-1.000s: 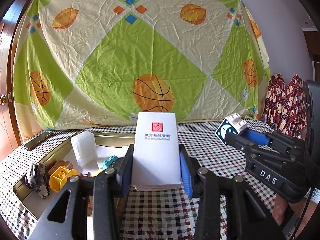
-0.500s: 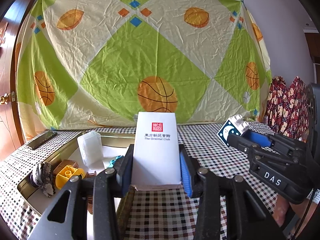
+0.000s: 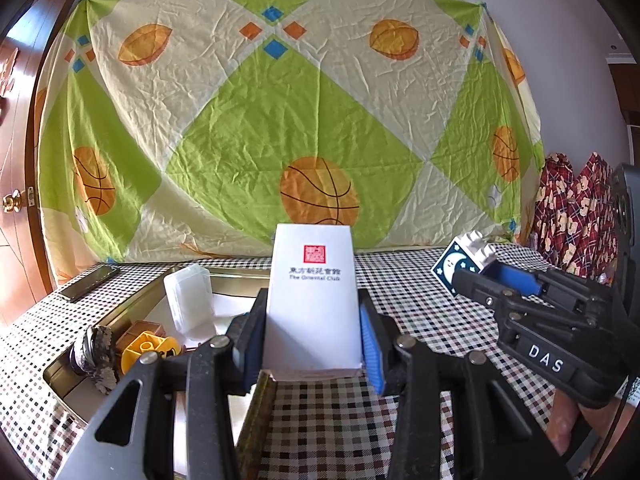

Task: Organize rigid objects
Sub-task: 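Carry white lego block with right tool while left tool carries white box toward tin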

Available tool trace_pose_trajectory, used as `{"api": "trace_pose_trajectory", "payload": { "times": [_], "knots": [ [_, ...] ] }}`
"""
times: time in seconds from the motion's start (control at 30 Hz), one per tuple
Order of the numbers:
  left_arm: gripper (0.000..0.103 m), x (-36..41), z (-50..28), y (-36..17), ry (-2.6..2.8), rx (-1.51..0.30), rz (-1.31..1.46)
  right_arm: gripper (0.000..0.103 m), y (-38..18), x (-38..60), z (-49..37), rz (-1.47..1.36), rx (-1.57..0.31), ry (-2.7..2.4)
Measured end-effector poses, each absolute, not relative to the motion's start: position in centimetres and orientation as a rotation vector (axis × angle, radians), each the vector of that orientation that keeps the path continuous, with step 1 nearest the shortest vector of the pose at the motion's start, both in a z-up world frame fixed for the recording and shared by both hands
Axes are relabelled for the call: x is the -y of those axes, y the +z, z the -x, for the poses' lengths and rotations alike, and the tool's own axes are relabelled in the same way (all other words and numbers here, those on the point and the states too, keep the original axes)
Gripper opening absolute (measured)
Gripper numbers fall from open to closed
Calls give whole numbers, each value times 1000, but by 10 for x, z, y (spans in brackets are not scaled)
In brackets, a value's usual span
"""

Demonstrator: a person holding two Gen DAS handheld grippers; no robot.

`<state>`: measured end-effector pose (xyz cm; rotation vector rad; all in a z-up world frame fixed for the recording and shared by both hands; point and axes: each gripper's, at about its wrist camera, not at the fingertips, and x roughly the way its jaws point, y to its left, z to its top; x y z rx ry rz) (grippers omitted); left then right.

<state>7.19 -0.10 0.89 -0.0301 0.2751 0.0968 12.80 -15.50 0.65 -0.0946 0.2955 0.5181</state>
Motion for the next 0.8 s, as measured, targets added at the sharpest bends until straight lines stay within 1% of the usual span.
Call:
{"api": "trace_pose_trajectory", "payload": {
  "times": [0.8],
  "knots": [
    [40, -34, -56, 10, 115, -260, 95, 34, 5, 114, -121, 131, -300, 565]
  ]
}}
